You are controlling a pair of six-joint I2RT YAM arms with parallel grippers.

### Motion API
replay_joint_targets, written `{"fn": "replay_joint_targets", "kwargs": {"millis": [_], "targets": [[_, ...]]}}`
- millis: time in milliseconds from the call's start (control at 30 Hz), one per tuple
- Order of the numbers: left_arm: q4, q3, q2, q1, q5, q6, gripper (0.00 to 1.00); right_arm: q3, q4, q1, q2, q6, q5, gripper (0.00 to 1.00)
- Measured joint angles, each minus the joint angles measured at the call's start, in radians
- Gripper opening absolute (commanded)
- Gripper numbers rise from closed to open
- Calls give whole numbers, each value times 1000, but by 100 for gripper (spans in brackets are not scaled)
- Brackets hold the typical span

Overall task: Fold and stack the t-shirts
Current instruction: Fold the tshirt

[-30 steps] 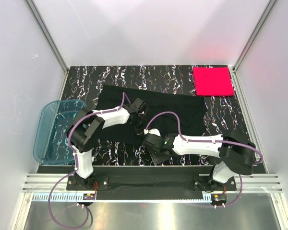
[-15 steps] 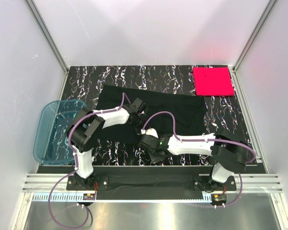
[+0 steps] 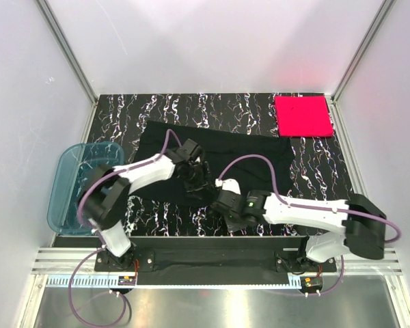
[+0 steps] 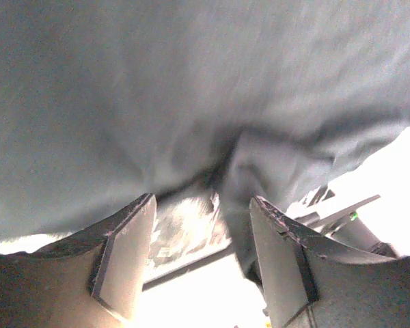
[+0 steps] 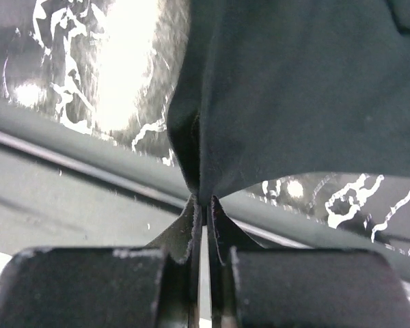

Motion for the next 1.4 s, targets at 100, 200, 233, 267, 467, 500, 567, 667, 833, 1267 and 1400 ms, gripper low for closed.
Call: {"fn": "replay_joint_targets", "kwargs": {"millis": [100,200,233,267,467,500,567,667,833,1267,1400], "targets": [[-75,-44,-127,0,-32,33,60,-29,-21,0,-75,17,-11,0],[-151,-87,-264,0,-64,60,57,-61,-30,0,-115,30,-36,0],[-179,-98,-308,0,-74,67,55,-75,-33,-2,-127,37,-45,0],[-206,-106,-344,2,-88,72,54,-89,-41,-3,-139,43,-55,0],[-319,-146,-449,107,-188,80,52,-134,-130,-42,-273,101,-92,0],[-334,-152,-457,141,-210,73,54,-135,-148,-60,-300,109,-94,0],[-380,-154,-470,206,-290,33,57,-135,-185,-94,-342,122,-90,0],[-445,-154,-495,253,-410,-33,57,-127,-262,-124,-377,140,-61,0],[-501,-154,-500,255,-537,-111,57,-74,-385,-182,-402,146,11,0],[-610,-146,-444,255,-676,-232,58,62,-583,-320,-636,227,180,0],[-630,-146,-443,255,-697,-245,58,105,-600,-323,-653,238,223,0]]}}
